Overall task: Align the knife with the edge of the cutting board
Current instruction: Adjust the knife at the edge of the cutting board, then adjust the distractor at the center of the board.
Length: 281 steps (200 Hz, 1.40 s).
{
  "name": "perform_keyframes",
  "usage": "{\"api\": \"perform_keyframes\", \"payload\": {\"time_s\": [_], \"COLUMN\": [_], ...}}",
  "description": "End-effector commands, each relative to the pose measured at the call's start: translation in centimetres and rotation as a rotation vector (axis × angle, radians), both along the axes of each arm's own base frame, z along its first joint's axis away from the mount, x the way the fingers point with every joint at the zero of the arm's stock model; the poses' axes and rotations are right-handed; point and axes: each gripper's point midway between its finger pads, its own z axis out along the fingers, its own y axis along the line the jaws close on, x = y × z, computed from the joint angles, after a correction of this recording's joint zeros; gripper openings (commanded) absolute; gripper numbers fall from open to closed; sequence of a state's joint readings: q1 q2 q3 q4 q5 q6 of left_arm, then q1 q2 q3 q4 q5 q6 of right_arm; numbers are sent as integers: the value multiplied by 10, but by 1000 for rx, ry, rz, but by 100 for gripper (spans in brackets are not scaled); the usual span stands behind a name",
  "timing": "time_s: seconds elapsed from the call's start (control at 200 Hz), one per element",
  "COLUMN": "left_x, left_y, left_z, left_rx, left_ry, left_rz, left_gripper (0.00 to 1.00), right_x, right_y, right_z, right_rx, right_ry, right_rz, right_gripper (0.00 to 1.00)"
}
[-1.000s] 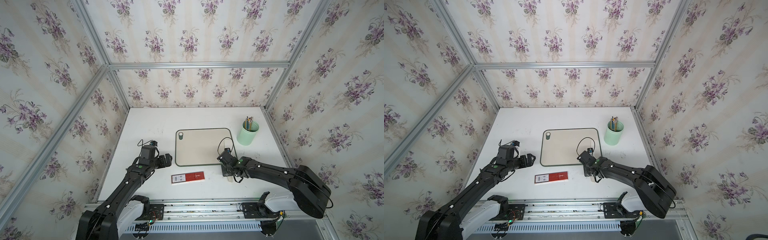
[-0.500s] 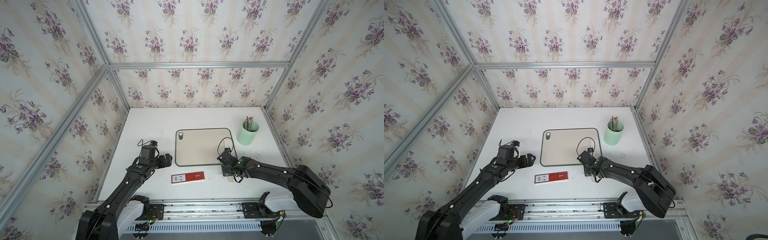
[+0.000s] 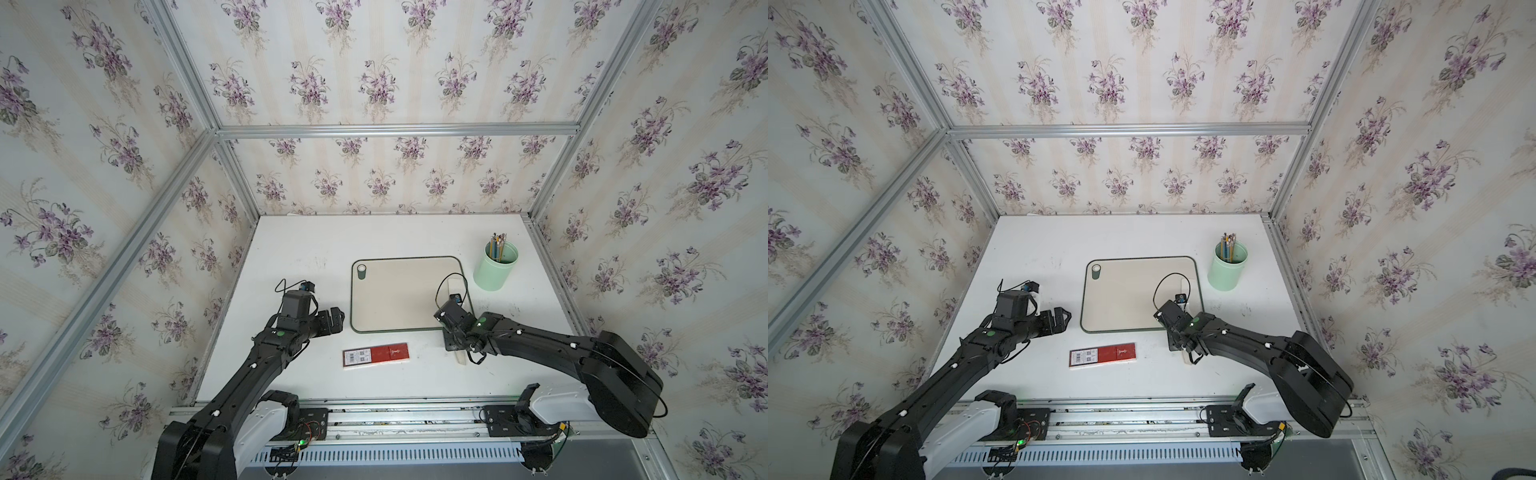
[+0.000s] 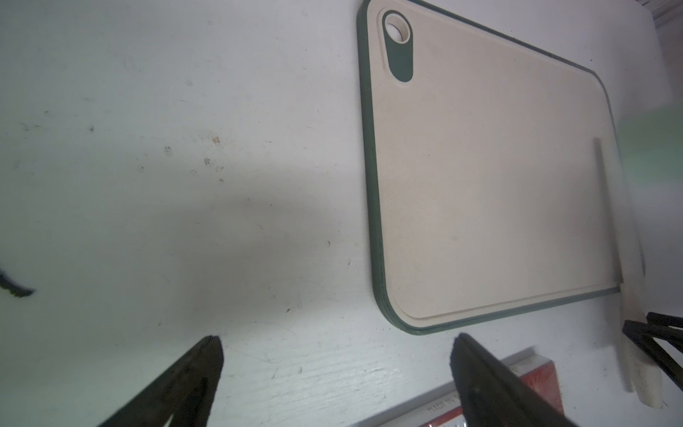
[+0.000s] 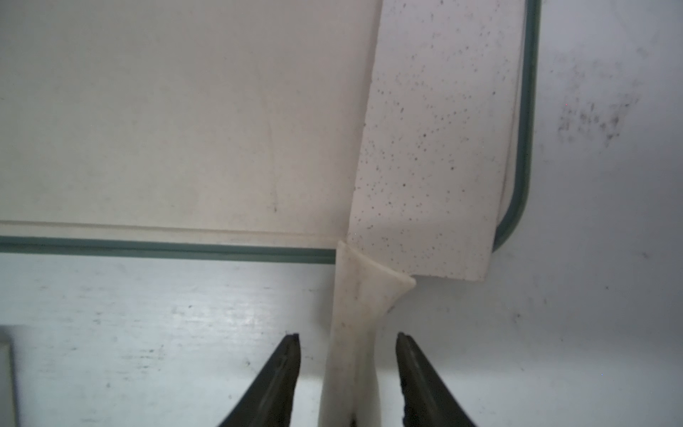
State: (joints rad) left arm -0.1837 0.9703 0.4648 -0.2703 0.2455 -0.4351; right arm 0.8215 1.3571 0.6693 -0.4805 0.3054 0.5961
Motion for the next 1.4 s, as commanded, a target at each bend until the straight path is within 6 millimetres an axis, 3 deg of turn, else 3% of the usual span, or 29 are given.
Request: {"api": "perform_keyframes", "payload": {"time_s": [0.0,0.13,0.285,0.395,0.709,0.839,1.074,1.159,1.399], "left_x": [5,5,12,20,40,51,79,87,102], "left_y": [1,3,11,18,37,57,71,76,89], "left_z": [5,10,30,50,75,79,73,74,67], "left_rx": [3,9,38,59,154,268,432,485,543], "left_ry": [-31,-46,-117,-187,-315,-336,-354,-390,-440], "left_rz": [9,16,51,83,154,225,213,207,210], "left_gripper": [100,99,99,100,99,99,99,99,100], "right_x": [8,25,49,60,80,94,126,138,174], "right_y": [2,7,3,-12,-68,-86,-125,-127,-134], "right_z": [16,49,94,106,101,93,76,70,59], "right_rx": [6,36,47,32,138,201,100,124,68], "right_ry": [-49,-164,-359,-452,-570,-565,-559,-526,-536], "right_rz": [18,23,-12,-71,-246,-244,-298,-288,-231], "right_gripper": [54,60,70,70,68,68,67,62,61]}}
